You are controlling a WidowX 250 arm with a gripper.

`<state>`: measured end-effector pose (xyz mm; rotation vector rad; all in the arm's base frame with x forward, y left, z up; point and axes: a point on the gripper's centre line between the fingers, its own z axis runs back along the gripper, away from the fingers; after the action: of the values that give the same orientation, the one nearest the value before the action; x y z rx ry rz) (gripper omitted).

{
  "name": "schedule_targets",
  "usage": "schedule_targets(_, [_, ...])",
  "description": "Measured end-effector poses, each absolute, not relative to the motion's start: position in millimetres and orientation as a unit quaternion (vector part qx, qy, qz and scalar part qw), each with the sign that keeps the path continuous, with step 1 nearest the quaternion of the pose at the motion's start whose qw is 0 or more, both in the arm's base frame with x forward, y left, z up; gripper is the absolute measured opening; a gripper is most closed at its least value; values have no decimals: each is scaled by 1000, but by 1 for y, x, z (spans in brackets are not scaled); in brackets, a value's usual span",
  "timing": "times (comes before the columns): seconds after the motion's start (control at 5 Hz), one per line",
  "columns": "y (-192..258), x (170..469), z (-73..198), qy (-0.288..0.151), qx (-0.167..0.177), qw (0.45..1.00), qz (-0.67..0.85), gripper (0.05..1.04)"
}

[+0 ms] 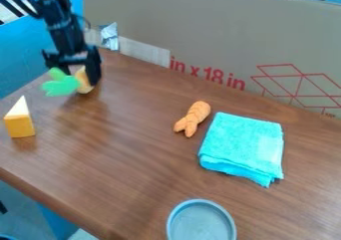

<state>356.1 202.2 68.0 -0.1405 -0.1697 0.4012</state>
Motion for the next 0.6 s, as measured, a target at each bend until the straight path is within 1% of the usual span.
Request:
schedule_targets(0.2, [198, 351, 100, -118, -61, 972, 193, 1002])
schedule_targets(0.4, [168, 344, 130, -123, -42, 980, 153, 1002])
schedule_targets(0.6, [115, 329, 146, -104, -30, 992, 66, 1001])
